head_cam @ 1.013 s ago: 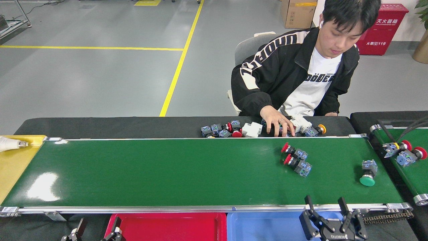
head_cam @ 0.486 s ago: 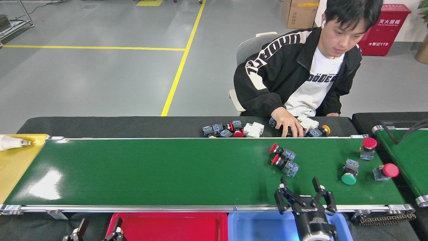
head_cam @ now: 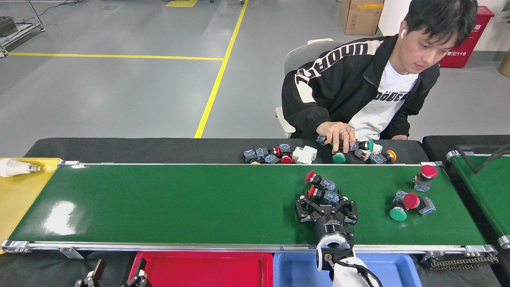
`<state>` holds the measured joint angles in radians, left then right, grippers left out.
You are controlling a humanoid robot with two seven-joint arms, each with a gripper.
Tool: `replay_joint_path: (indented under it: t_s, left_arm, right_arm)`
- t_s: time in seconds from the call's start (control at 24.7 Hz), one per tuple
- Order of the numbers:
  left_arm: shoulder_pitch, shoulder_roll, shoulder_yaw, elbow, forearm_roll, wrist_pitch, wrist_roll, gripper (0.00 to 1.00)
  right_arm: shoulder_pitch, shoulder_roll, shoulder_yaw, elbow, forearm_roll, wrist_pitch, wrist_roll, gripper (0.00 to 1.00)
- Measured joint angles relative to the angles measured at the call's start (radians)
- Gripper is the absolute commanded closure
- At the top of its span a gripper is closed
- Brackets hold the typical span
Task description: Pick switch part from conveyor to tray
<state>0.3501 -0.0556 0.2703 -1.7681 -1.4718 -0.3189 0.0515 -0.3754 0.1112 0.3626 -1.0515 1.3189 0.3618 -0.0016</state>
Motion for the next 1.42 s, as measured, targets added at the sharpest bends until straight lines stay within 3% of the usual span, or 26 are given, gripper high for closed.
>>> replay_joint_path:
  t_s: [0.08,0.12,0.49,0.61,0.85,0.93,1.01,1.22,1.42]
  left_arm:
    - [-0.002,0.0,0.0,0.0,0.0,0.0,0.001,0.0]
    - [-0.002,0.0,0.0,0.0,0.0,0.0,0.001,0.0]
    - [-0.002,0.0,0.0,0.0,0.0,0.0,-0.001,0.0]
    - [-0.002,0.0,0.0,0.0,0.0,0.0,-0.002,0.0]
    - [0.002,0.0,-0.003,0.0,0.0,0.001,-0.002,0.0]
    - [-0.003,0.0,-0.026,0.0,0.0,0.001,-0.004,0.0]
    - [-0.019,0.001,-0.057,0.0,0.0,0.001,-0.007,0.0]
    - [-0.119,0.005,-0.115,0.0,-0.019,0.001,-0.063,0.0]
    - [-0.27,0.007,-0.169,0.092,-0.11,0.001,-0.087,0.0]
  right_arm:
    - [-0.008,0.0,0.015,0.006,-0.005,-0.019,0.002,0.61]
    - [-0.01,0.0,0.021,0.007,-0.011,-0.036,0.003,0.68]
    - [-0.006,-0.005,0.034,-0.023,-0.041,-0.152,0.002,0.72]
    - [0.053,-0.011,0.035,-0.133,-0.042,-0.186,-0.001,0.72]
    - [0.284,-0.089,0.099,-0.457,-0.04,-0.336,0.007,0.7]
    - [0.339,-0.096,0.138,-0.509,-0.033,-0.408,0.008,0.57]
    - [0.36,-0.096,0.189,-0.52,-0.029,-0.461,0.011,0.01]
    - [0.375,-0.095,0.3,-0.525,-0.028,-0.515,0.049,0.01]
    - [0.373,-0.094,0.309,-0.525,-0.028,-0.543,0.062,0.01]
